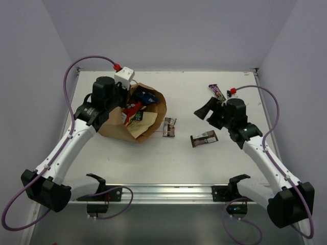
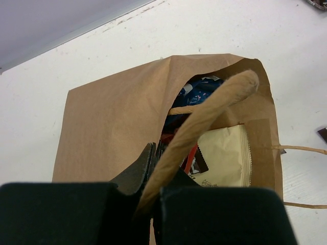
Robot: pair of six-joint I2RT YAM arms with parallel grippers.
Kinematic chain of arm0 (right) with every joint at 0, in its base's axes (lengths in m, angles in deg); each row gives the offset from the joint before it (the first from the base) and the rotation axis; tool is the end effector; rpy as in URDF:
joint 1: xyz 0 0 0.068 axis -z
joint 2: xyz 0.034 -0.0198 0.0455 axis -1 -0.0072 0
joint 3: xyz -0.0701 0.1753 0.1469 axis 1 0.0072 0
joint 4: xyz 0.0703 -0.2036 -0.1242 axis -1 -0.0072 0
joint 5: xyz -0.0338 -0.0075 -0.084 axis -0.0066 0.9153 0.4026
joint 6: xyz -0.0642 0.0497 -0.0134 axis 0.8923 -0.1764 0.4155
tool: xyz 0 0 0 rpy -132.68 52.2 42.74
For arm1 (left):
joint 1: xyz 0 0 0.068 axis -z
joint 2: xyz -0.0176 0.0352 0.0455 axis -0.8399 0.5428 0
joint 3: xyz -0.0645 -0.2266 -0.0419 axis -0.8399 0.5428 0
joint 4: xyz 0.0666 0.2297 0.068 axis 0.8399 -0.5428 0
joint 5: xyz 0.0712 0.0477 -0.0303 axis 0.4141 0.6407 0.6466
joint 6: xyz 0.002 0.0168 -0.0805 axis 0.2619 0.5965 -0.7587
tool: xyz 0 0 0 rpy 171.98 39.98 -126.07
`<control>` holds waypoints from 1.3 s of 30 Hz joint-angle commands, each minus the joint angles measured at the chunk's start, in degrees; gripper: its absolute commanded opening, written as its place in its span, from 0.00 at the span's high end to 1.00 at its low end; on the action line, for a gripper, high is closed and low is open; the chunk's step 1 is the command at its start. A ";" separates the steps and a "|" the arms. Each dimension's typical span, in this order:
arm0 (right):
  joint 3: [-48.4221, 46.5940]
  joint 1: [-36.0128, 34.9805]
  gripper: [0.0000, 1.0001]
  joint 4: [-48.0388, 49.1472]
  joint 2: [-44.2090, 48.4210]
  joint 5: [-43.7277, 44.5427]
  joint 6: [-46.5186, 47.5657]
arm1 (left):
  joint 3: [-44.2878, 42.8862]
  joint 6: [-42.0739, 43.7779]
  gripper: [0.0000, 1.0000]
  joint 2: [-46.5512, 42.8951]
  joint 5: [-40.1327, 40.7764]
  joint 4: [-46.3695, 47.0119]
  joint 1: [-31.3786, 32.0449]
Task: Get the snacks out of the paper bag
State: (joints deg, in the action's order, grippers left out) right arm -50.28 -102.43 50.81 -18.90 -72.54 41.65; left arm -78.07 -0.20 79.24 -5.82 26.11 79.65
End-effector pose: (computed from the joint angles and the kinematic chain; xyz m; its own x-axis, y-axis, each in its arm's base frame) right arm 0.2542 0.0701 0.2339 -0.6132 0.5745 -0.5421 0.1077 0.7407 0.6632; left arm 0.2766 -0.1146 0.3293 -0.3718 0.1969 -0.9072 0.3960 0.9175 0.0369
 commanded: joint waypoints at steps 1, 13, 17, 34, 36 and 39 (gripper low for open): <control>-8.43 -11.54 0.16 8.33 -2.64 0.94 2.47 | -1.76 1.26 1.00 -0.77 0.12 -0.43 -0.46; -23.46 -27.49 0.36 26.11 -34.28 -3.73 -8.06 | -1.68 -1.65 1.00 -1.38 0.83 0.01 -0.46; -27.42 -29.69 0.38 26.90 -41.13 -3.12 -7.90 | -1.59 -4.46 1.00 -1.65 0.82 0.45 -0.46; -37.62 -32.60 0.52 27.69 -57.84 -2.94 -10.80 | -1.76 -7.98 1.00 -1.91 -2.25 2.03 -0.46; -37.97 -32.60 0.64 27.61 -58.02 -2.85 -10.80 | -1.76 -7.89 1.00 -1.91 -2.16 2.03 -0.46; -37.53 -32.60 0.92 27.26 -56.97 -1.97 -9.22 | -1.41 -7.54 1.00 -2.00 -1.02 1.68 -0.46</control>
State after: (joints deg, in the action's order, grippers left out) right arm -85.73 -134.60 76.47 -76.75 -75.93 31.51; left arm -78.07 -6.54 79.17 -6.14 24.34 79.28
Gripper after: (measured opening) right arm 0.146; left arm 0.016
